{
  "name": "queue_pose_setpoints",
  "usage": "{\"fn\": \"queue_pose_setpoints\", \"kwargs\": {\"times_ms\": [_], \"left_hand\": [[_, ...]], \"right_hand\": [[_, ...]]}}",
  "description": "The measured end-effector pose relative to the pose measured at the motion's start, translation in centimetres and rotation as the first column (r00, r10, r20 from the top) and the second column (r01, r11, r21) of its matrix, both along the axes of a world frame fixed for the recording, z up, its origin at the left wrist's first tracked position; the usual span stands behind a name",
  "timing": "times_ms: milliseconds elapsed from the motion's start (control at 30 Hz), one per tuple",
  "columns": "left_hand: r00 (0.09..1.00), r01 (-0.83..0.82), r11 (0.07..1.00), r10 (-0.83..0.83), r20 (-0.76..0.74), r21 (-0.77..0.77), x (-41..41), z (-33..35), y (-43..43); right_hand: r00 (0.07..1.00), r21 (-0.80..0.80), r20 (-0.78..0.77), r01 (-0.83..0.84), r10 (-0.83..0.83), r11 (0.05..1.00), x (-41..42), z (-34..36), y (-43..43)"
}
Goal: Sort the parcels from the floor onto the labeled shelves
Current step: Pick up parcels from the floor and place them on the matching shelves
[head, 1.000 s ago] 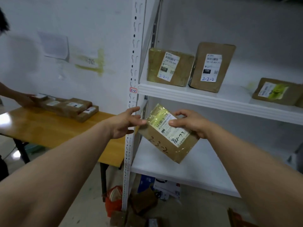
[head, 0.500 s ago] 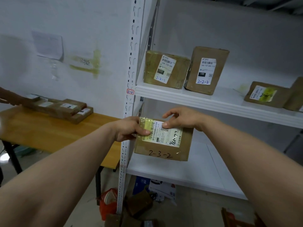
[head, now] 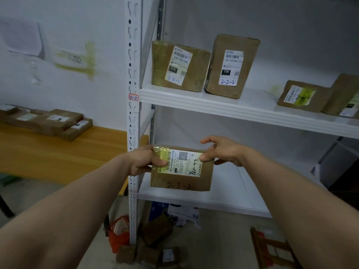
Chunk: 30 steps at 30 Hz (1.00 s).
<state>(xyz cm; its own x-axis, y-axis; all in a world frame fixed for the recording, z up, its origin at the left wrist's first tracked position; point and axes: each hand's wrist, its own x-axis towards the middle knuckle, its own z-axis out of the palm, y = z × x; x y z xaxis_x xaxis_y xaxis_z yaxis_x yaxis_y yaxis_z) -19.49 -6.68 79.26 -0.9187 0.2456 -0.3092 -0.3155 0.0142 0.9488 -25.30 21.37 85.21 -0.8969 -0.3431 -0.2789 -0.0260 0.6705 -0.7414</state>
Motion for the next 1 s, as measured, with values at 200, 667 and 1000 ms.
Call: {"fn": "queue_pose_setpoints", "kwargs": {"times_ms": [200, 667, 1000], "left_hand": [[0.997, -0.072, 0.994, 0.071, -0.012, -0.08, -4.3, -1.6, 3.7], [0.934, -0.269, 0.897, 0.332, 0.133, -0.351, -20.1, -10.2, 19.8], [0.881, -0.236, 0.929, 0.328, 0.342, -0.284, -27.2, -16.5, 26.9]], "right_hand": [[0.999, 0.085, 0.039, -0.024, 0.02, 0.996, -4.0, -1.7, 2.4], [0.997, 0.348, -0.029, 0.078, -0.073, 0.934, -19.3, -11.7, 13.4], [0.99, 0.384, -0.003, 0.131, -0.141, 0.914, -27.6, -20.8, 18.7]]}}
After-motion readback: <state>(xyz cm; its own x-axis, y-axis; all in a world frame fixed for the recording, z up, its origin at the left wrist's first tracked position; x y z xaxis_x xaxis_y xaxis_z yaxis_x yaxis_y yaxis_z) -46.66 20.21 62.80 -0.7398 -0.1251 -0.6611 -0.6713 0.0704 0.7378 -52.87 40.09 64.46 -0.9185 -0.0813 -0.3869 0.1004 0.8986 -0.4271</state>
